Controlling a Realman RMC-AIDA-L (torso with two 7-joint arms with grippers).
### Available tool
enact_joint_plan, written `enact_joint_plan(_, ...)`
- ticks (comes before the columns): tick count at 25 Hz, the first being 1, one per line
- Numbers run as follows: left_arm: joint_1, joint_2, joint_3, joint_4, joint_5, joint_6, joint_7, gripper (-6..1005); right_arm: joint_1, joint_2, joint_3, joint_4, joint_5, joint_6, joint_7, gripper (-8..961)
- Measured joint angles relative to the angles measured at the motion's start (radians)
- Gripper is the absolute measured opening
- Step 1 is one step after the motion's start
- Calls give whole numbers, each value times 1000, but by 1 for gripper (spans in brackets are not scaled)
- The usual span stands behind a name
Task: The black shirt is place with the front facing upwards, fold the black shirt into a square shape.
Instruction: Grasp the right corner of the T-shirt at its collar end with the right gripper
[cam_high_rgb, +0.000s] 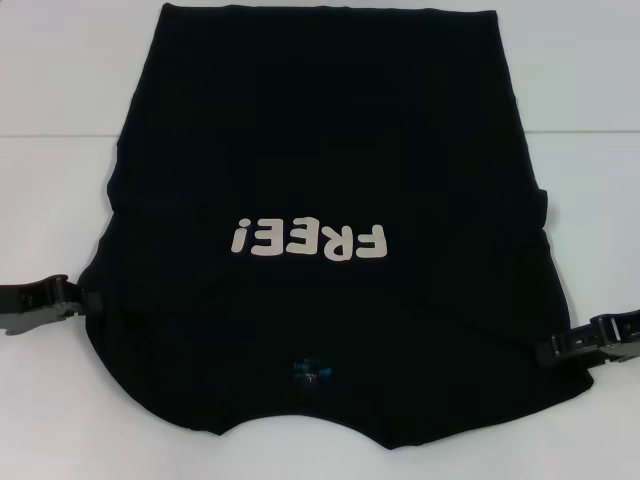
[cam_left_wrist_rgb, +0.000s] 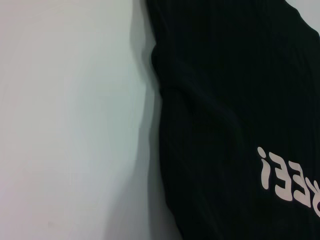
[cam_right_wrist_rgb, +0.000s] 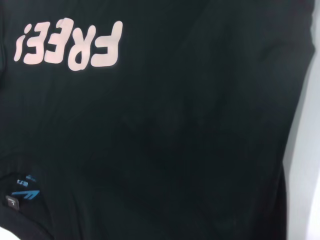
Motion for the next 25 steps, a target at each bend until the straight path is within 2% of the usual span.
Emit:
enact_joint_plan(11,-4,2,-1,0,-1,-2,0,14,3,4,-5,1,0,0,0,879)
enact_joint_plan(25,-8,2,-2,0,-1,-2,0,14,-7,-3,-6,1,0,-13,1,879)
